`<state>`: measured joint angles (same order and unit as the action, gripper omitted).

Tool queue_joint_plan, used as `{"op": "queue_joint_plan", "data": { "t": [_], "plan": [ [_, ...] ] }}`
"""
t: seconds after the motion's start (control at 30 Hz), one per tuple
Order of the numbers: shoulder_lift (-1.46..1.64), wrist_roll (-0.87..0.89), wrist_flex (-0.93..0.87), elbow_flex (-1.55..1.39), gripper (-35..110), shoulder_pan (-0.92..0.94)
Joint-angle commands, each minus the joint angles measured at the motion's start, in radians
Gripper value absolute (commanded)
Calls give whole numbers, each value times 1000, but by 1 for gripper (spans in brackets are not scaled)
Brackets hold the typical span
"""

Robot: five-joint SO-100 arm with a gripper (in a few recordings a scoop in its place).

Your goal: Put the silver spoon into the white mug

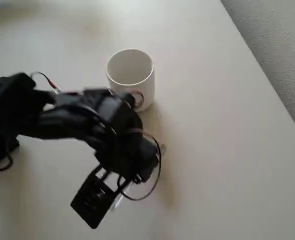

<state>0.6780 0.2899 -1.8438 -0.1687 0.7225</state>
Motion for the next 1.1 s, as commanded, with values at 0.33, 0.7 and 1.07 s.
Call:
{"op": "queue_joint_plan", "data": {
  "t": [0.33, 0.7, 1.07],
  "plan": [
    [468, -57, -11, -106, -2, -17],
    [285, -83, -2, -183, 17, -110],
    [9, 227, 23, -80, 22, -175]
  ]
}}
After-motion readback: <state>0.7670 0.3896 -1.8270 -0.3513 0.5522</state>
